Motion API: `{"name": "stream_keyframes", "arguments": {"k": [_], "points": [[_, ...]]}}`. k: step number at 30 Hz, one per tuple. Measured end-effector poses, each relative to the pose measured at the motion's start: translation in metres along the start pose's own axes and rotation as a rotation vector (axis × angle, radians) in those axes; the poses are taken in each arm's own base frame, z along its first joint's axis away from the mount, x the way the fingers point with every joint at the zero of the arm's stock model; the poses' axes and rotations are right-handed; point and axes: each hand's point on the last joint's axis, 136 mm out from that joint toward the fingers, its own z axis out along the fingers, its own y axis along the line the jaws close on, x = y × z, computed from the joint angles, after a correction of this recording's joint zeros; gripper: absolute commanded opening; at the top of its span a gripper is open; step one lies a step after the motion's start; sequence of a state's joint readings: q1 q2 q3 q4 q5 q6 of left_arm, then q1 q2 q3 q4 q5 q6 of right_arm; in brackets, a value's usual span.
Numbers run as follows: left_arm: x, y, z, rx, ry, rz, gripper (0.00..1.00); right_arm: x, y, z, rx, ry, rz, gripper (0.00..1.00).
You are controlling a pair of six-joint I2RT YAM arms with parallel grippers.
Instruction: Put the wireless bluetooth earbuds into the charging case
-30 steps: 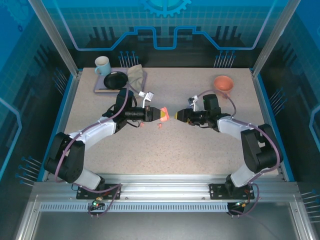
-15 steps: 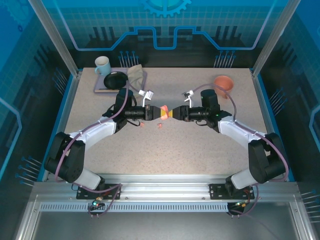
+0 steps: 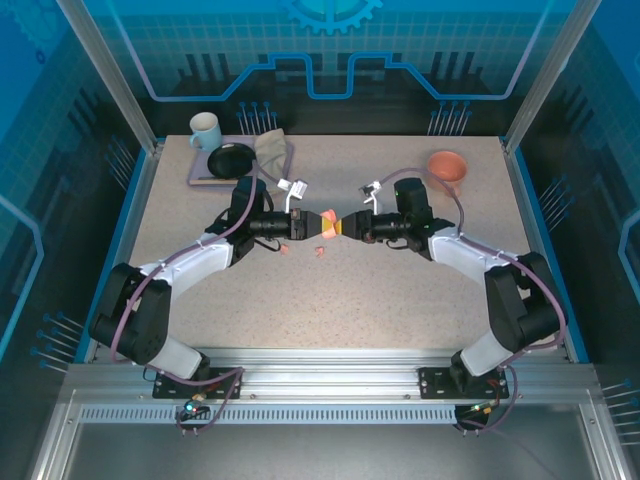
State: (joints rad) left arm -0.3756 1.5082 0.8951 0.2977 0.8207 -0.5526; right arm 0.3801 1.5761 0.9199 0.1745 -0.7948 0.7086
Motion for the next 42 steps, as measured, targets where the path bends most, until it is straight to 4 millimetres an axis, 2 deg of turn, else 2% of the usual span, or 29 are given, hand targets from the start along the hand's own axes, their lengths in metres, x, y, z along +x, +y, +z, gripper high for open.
{"name": "stream_keyframes", "arguments": {"k": [5,12,16,21,27,31,35,39,42], "points": [[-0.002,0.004,-0.001,-0.006,-0.008,-0.009,0.33,-0.003,0.003,0.005,-0.016,0.005,-0.002,0.00],[-0.005,0.003,-0.001,-0.004,-0.019,-0.011,0.60,-0.012,0.007,0.006,-0.011,0.003,-0.014,0.00],[-0.007,0.006,-0.002,-0.022,-0.017,-0.014,0.67,-0.019,0.013,0.004,0.008,0.010,-0.049,0.00],[-0.026,0.005,-0.011,-0.052,-0.027,0.007,0.70,-0.030,0.018,-0.003,0.055,0.023,-0.129,0.00],[-0.053,-0.006,-0.029,-0.108,0.004,0.071,0.71,-0.041,0.007,-0.014,0.177,0.068,-0.256,0.00],[-0.065,-0.017,-0.029,-0.119,0.082,0.135,0.72,-0.042,0.000,-0.019,0.255,0.135,-0.375,0.00],[-0.054,-0.001,-0.022,-0.135,0.195,0.111,0.73,-0.042,-0.008,-0.023,0.325,0.197,-0.483,0.00],[-0.024,0.030,-0.015,-0.161,0.319,0.018,0.73,-0.039,-0.013,-0.024,0.372,0.263,-0.573,0.00],[-0.005,0.044,-0.014,-0.166,0.384,-0.034,0.73,-0.034,-0.017,-0.021,0.388,0.308,-0.620,0.00]]}}
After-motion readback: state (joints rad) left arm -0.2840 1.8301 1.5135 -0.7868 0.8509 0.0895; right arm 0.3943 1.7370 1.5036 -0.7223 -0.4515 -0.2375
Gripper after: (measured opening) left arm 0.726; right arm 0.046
